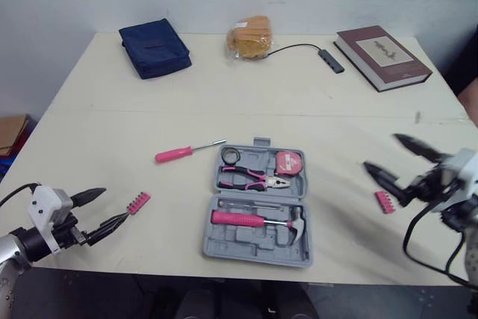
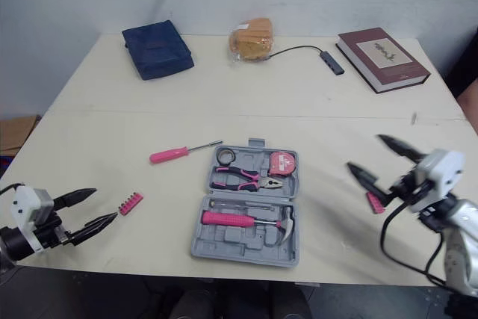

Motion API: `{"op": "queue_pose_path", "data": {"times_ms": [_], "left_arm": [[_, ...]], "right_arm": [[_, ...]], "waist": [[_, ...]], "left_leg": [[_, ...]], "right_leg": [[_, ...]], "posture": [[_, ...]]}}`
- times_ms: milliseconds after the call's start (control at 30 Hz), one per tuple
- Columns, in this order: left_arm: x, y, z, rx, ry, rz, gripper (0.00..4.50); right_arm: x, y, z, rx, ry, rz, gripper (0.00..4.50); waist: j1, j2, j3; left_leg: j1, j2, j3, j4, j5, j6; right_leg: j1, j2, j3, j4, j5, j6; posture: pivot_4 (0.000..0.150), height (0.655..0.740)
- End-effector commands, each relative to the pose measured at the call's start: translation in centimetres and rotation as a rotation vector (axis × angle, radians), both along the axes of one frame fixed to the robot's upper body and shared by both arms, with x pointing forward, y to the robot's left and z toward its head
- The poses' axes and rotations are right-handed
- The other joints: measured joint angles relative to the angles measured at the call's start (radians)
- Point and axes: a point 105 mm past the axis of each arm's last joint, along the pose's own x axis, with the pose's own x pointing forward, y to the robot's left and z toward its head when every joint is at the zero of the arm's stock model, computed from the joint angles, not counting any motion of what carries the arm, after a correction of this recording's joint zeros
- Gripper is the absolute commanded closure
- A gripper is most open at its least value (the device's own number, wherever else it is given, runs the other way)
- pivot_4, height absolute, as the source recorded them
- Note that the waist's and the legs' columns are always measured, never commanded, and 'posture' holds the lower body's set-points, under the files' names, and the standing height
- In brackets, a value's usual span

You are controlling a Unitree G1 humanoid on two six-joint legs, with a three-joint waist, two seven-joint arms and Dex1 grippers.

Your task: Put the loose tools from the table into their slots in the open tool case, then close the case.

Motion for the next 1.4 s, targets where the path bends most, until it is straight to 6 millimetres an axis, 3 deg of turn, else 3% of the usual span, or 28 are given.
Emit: {"op": "queue_pose_path", "data": {"times_ms": [33,167,500,600,833,967,1100,1233,1400], "left_arm": [[0.6,-0.1,-1.1,0.017,0.015,-0.003,0.02],[1.3,-0.6,-2.8,0.004,0.055,-0.004,0.02],[1.1,-2.8,-5.0,0.003,0.121,-0.049,0.02],[0.7,-3.4,-5.5,-0.004,0.142,-0.057,0.85],[0.5,-3.7,-5.7,-0.01,0.162,-0.06,3.8],[0.5,-3.6,-5.5,0.002,0.156,-0.058,3.81],[1.0,-4.7,-3.1,-0.016,0.015,-0.128,3.81],[1.3,-8.8,1.5,-0.019,-0.129,-0.367,3.81],[-0.6,-14.0,3.8,-0.025,-0.055,-0.69,3.81]], "right_arm": [[-2.3,5.1,1.2,-0.044,-0.056,0.274,0.0],[-2.6,6.7,0.5,-0.107,-0.039,0.371,0.0],[-2.2,7.5,0.6,-0.13,-0.035,0.37,0.0],[-2.2,7.8,0.9,-0.132,-0.033,0.365,0.0],[-2.1,8.0,1.4,-0.139,-0.019,0.358,0.0],[-1.9,7.9,1.6,-0.139,-0.014,0.349,0.0],[-1.8,7.7,1.7,-0.145,-0.013,0.339,0.0],[-2.2,7.1,1.2,-0.174,-0.013,0.352,0.0],[-3.7,6.3,-0.3,-0.231,0.051,0.417,0.0]], "waist": [[-0.002,0.0,0.0],[-0.003,-0.004,0.0],[0.001,-0.004,-0.001],[0.001,-0.002,-0.002],[-0.001,-0.001,-0.002],[0.0,-0.001,-0.002],[0.0,-0.001,-0.002],[0.004,-0.006,0.0],[0.003,-0.006,0.001]], "left_leg": [[-0.001,0.0,0.0,0.001,0.0,0.0],[-0.001,0.0,0.0,0.002,0.0,0.0],[0.001,0.0,-0.001,0.002,0.0,0.0],[0.001,0.0,-0.001,0.002,0.0,0.0],[0.001,0.0,-0.001,0.002,0.0,0.0],[0.001,0.0,-0.001,0.002,0.0,0.0],[0.001,0.0,-0.001,0.002,0.0,0.0],[-0.001,0.0,-0.003,0.002,0.0,0.0],[-0.002,0.0,-0.005,0.001,0.001,-0.001]], "right_leg": [[-0.001,0.0,0.0,0.0,0.0,0.0],[0.0,0.0,0.0,0.001,0.0,0.001],[0.001,-0.001,0.0,0.001,0.0,0.0],[0.002,-0.001,0.0,0.001,0.0,0.0],[0.002,-0.001,0.0,0.001,0.0,0.0],[0.002,-0.001,0.0,0.001,0.0,0.0],[0.002,-0.001,-0.001,0.001,0.0,0.0],[0.001,-0.001,-0.002,0.0,0.0,0.0],[0.001,-0.001,-0.004,-0.001,0.0,-0.001]], "posture": [[0.15,0.74],[0.15,0.74],[0.15,0.74],[0.15,0.74],[0.15,0.74],[0.15,0.74],[0.15,0.74],[0.15,0.74],[0.15,0.74]]}}
